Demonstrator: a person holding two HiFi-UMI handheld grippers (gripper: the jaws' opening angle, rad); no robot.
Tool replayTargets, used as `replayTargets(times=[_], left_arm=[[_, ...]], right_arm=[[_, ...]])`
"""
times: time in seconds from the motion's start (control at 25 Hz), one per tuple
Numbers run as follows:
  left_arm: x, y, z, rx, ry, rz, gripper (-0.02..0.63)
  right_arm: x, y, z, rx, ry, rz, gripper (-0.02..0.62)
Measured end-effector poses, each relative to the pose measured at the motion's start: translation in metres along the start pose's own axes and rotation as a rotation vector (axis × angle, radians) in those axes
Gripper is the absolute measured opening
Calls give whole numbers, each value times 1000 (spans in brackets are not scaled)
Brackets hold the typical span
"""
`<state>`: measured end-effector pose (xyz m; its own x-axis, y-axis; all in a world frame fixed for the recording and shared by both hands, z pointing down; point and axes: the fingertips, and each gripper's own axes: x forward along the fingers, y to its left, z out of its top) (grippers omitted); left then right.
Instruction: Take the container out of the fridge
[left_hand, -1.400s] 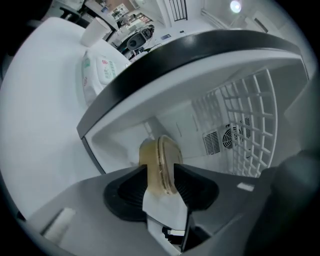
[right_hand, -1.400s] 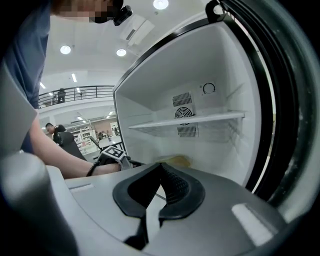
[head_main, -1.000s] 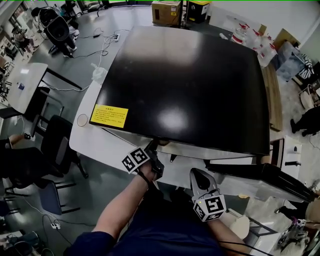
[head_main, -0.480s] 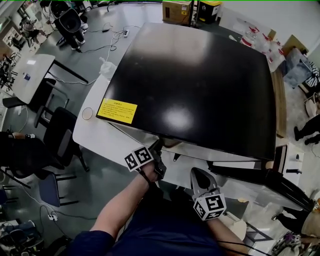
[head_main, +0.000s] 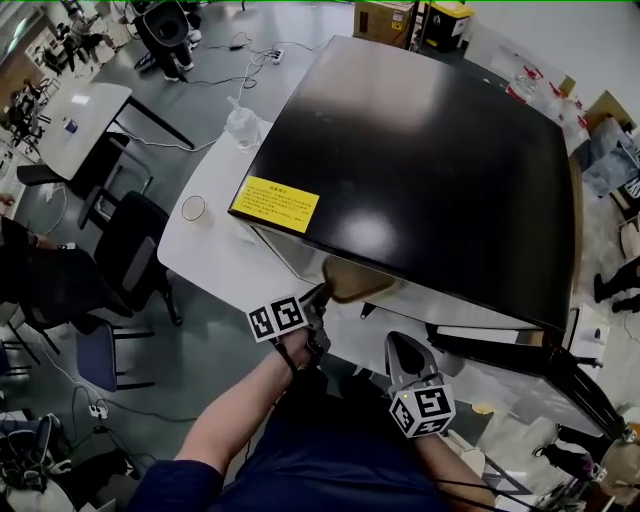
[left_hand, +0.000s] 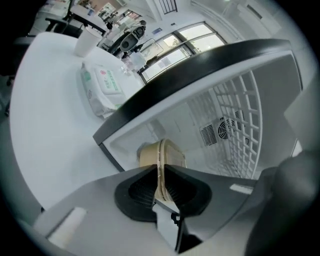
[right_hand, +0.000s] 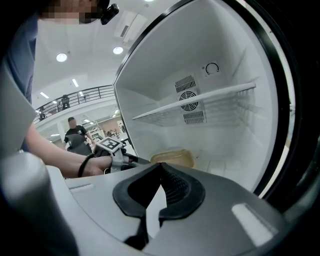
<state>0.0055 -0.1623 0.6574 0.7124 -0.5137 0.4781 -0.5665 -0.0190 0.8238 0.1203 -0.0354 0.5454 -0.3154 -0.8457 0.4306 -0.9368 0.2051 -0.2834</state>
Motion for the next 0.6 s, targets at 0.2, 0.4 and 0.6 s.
replayTargets(times=[0.2,0.4,0.6], left_arm=[[-16,7,-2,5,26,-19,46],[-33,8,-3,3,53,-56,44],[-49,12,-6,9,112,-104,44]], right_arm=[[8,9,0,-14,8,22,6],[13,16,1,-29,13,36,6],[22,28,3,-41,20,55,6]])
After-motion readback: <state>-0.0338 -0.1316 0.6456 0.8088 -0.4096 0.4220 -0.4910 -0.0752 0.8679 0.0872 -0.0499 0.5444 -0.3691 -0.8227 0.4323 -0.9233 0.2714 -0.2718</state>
